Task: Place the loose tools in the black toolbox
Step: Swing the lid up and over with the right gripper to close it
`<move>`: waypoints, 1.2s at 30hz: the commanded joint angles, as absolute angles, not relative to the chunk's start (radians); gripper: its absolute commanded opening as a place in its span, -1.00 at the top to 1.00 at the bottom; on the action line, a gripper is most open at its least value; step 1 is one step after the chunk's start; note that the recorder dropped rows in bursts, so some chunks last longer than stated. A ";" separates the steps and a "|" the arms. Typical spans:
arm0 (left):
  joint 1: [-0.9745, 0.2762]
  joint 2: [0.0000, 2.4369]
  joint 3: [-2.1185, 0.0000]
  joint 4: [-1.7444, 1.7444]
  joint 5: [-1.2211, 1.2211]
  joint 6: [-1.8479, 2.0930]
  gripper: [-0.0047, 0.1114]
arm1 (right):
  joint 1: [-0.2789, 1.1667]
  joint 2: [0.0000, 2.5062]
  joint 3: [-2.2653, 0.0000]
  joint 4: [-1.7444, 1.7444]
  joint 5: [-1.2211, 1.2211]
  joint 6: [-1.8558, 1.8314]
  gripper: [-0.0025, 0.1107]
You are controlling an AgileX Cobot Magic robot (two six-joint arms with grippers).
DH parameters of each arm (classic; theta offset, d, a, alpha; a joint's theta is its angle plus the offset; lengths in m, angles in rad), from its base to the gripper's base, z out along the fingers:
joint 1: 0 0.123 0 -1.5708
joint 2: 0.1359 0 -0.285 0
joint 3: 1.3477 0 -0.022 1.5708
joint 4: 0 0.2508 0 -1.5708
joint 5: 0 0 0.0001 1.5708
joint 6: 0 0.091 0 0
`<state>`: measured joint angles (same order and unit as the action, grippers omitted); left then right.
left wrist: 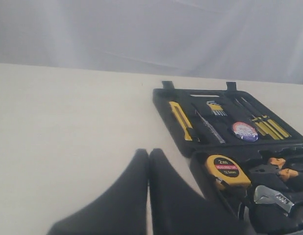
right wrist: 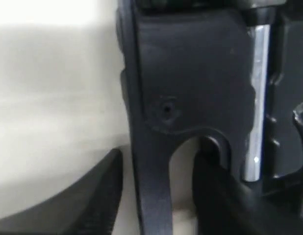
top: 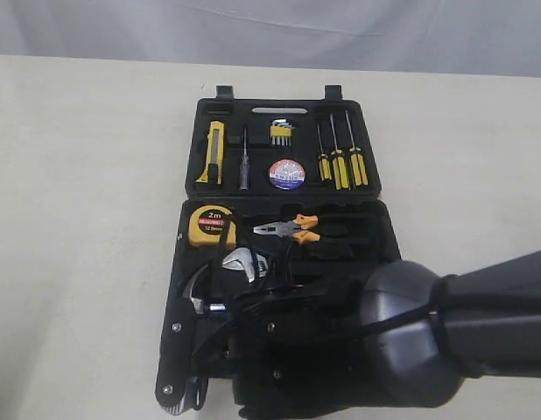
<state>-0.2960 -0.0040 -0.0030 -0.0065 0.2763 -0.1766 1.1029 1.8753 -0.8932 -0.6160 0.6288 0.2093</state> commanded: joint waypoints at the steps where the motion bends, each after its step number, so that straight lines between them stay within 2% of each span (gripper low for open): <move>1: -0.301 0.000 0.000 0.000 0.272 -0.175 0.92 | 1.099 1.930 -0.871 -0.681 0.614 0.304 0.77; 2: -0.301 0.000 0.000 0.000 0.272 -0.175 0.92 | 1.099 1.930 -0.871 -0.679 0.620 0.316 0.96; 5: -0.301 0.000 0.000 0.000 0.272 -0.175 0.92 | 1.124 1.930 -0.871 -0.679 0.641 0.340 0.96; 20: -0.301 0.000 0.000 0.000 0.272 -0.175 0.92 | 1.447 1.763 -0.876 -0.536 0.666 0.403 0.96; 32: -0.301 0.000 0.000 0.000 0.272 -0.175 0.92 | 1.455 1.523 -1.065 -0.688 0.894 0.452 0.96; 36: -0.301 0.000 0.000 0.000 0.272 -0.175 0.92 | 1.390 1.465 -1.105 -0.760 0.951 0.459 0.96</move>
<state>-0.2960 -0.0040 -0.0030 -0.0065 0.2763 -0.1766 1.4361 1.5189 -1.0711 -0.6916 0.9198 0.4440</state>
